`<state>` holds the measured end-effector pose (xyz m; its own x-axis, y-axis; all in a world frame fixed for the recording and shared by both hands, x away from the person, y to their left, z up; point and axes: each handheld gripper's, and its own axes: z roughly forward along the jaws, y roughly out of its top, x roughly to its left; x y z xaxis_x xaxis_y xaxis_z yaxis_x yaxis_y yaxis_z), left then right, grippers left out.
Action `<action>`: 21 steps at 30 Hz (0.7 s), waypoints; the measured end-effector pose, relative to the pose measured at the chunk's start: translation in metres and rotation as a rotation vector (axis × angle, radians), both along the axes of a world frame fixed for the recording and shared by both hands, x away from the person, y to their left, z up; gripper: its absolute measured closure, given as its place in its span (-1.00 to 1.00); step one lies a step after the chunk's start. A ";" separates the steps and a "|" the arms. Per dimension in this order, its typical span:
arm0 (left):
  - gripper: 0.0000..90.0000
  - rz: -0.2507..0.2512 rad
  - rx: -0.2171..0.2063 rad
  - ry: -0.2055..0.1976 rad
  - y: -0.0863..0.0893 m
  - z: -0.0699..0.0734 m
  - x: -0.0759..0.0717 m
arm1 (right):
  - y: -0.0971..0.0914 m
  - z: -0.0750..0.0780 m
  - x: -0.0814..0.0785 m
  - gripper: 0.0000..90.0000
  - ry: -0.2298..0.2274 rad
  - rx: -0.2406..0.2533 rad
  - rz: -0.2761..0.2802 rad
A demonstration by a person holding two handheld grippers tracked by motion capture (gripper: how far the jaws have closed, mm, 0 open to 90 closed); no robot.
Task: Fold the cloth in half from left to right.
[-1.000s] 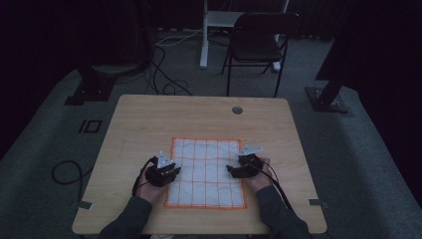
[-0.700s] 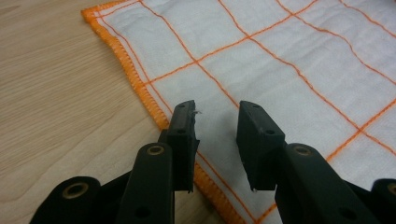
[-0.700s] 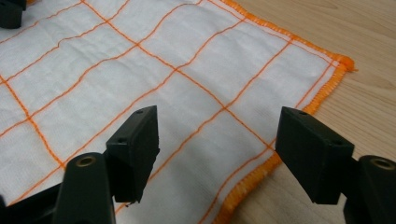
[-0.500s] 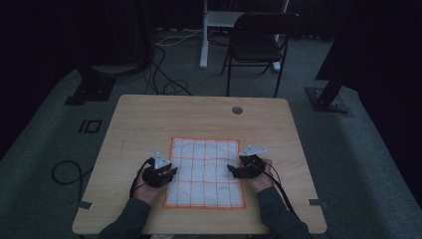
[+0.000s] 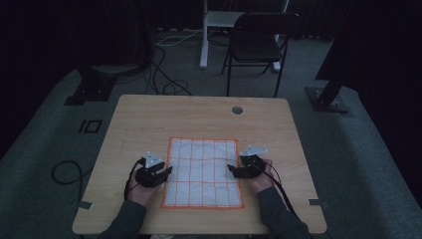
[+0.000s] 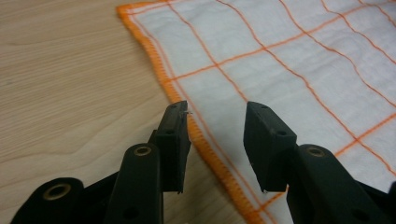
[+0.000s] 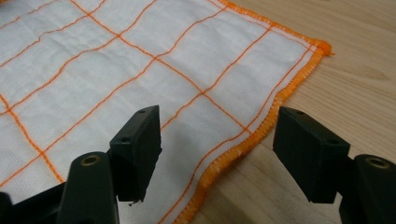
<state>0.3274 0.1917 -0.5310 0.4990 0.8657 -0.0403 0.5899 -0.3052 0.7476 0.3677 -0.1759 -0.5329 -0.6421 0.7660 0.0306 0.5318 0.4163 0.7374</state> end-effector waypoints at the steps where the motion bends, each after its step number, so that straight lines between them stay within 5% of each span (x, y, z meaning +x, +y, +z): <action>1: 0.36 0.013 -0.005 0.002 0.002 0.000 0.001 | 0.000 0.000 0.000 -0.28 0.002 -0.004 0.000; 10: 0.28 0.062 -0.015 0.049 0.006 -0.009 0.011 | 0.001 -0.003 0.001 -0.22 0.006 -0.032 -0.005; 15: 0.21 0.044 -0.059 0.057 0.005 -0.010 0.013 | 0.001 -0.005 0.003 -0.16 0.012 -0.046 -0.020; 21: 0.26 0.017 -0.028 0.045 -0.008 -0.010 0.012 | 0.003 -0.007 0.002 -0.15 0.006 -0.057 -0.014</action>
